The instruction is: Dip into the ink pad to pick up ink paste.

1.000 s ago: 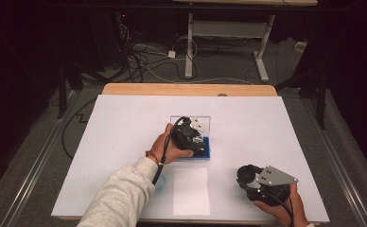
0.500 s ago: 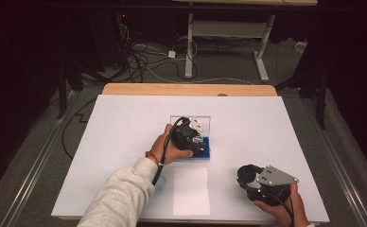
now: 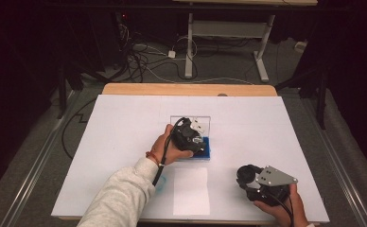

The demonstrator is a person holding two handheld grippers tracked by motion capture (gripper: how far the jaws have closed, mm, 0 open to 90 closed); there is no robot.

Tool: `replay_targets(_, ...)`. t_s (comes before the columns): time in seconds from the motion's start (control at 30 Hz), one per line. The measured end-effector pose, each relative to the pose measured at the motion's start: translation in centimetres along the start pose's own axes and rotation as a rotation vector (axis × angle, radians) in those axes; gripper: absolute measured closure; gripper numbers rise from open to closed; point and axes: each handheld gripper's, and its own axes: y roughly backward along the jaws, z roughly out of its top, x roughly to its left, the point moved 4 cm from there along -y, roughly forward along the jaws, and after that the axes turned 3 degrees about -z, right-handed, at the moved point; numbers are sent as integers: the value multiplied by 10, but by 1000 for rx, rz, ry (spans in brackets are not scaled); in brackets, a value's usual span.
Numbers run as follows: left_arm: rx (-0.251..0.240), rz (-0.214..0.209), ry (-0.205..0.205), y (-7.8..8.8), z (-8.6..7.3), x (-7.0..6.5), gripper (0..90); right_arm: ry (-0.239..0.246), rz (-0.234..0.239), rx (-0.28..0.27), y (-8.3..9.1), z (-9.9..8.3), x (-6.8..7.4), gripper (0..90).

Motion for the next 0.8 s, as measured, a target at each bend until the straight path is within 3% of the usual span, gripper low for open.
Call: replay_targets(0.8,71,40,-38,2,10,-2,544,-4,-1,-10,3,1,-1,384)
